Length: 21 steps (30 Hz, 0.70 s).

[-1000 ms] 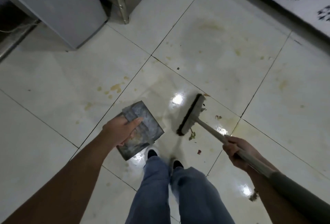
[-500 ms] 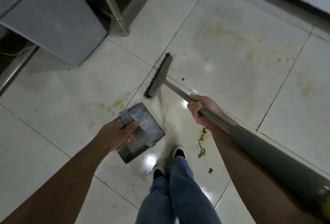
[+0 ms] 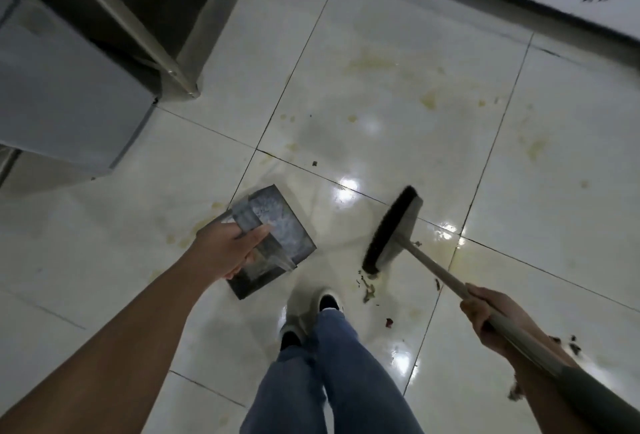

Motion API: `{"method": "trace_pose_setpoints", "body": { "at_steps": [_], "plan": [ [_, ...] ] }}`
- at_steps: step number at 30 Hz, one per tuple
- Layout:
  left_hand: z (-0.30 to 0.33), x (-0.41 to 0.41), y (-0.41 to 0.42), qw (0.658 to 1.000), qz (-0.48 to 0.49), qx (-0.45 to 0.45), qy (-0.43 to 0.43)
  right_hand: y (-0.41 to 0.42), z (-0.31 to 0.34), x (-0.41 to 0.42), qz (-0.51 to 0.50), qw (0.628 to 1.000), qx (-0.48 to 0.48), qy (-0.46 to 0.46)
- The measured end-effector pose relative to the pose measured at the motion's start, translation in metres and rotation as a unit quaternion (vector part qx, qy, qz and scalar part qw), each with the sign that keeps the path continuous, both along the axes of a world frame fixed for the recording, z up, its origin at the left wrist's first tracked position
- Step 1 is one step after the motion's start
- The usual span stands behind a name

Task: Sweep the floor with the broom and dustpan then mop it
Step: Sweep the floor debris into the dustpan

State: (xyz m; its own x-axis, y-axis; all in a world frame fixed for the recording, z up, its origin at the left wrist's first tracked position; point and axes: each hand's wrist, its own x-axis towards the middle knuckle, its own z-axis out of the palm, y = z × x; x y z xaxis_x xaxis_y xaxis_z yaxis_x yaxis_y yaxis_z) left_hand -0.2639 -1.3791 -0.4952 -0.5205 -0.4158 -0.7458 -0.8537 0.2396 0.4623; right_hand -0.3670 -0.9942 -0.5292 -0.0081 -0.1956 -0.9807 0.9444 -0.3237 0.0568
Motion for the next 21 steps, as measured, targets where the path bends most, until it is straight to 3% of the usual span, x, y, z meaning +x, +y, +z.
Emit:
{"method": "trace_pose_setpoints", "body": {
  "at_steps": [6, 13, 17, 21],
  "plan": [
    [-0.002, -0.018, 0.016, 0.998, -0.058, 0.009, -0.007, -0.019, 0.018, 0.010, 0.002, 0.999, -0.045, 0.008],
    [-0.008, -0.016, 0.028, 0.985, -0.167, -0.020, -0.043, -0.067, -0.023, 0.019, 0.019, 0.996, -0.082, -0.017],
    [-0.010, -0.012, 0.027, 0.989, -0.146, -0.009, -0.019, -0.020, -0.026, 0.042, -0.046, 0.997, -0.057, -0.019],
    [-0.006, -0.009, 0.024, 0.982, -0.185, -0.014, -0.025, 0.038, -0.019, 0.070, -0.084, 0.996, 0.019, -0.001]
  ]
}}
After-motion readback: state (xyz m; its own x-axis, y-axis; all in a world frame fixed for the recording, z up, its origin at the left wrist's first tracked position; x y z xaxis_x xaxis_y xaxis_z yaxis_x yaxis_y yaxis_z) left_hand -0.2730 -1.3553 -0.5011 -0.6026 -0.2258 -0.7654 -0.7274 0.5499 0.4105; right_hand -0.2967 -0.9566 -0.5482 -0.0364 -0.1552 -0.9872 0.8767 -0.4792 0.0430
